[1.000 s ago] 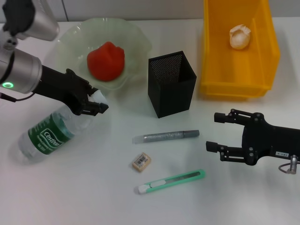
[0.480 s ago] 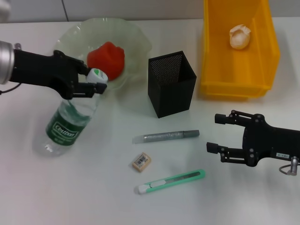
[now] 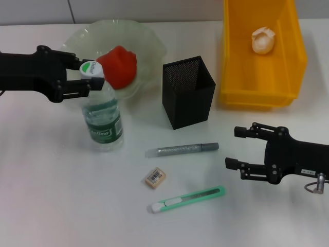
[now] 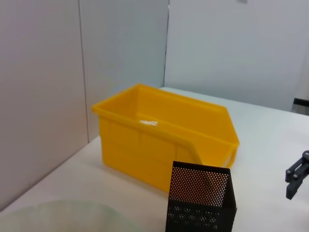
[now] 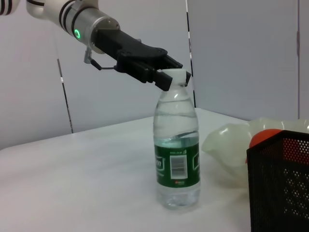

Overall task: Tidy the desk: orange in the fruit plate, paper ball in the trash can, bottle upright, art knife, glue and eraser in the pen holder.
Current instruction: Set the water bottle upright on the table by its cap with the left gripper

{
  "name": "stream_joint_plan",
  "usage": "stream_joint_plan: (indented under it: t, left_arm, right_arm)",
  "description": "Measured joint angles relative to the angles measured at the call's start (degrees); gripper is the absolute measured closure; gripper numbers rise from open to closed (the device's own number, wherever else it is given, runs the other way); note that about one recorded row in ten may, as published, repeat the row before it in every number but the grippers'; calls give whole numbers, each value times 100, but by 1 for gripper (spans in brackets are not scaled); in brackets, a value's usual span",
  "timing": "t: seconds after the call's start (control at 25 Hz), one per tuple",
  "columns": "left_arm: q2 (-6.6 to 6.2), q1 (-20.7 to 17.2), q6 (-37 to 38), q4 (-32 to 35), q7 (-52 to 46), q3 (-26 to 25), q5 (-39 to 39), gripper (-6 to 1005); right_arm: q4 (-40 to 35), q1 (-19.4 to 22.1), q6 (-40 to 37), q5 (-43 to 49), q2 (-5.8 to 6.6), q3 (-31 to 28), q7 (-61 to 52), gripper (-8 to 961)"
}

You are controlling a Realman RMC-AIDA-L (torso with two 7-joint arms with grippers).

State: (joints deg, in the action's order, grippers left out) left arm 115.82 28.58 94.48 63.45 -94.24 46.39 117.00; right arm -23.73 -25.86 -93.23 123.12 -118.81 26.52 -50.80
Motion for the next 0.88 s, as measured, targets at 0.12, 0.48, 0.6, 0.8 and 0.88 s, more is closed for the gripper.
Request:
stream_joint_plan:
  t: [0.12,0.48,0.6,0.8,0.88]
  left_arm:
    - [-9,-102,36,-21,105,-83,-155,561]
    - [48,-294,305,-210,649,-709,-385,560]
    - [32,-374,289,-561,961,-1038,-575,559]
    - [-4,-436,244,-881,1275,-1458,-647,558]
    - [-6,-447,215,-882,1289,-1461,-647,558]
  right_arm:
    - [2,0,2,1,-1,4,0,175]
    - [30,-5,8,0,-11,17,0,176]
    - [51,-7,16,-1,-16,-13,24,176]
    - [67,-1,18,-4,-20,-33,56,176]
    - [69,1,18,-5,-20,-33,56,176]
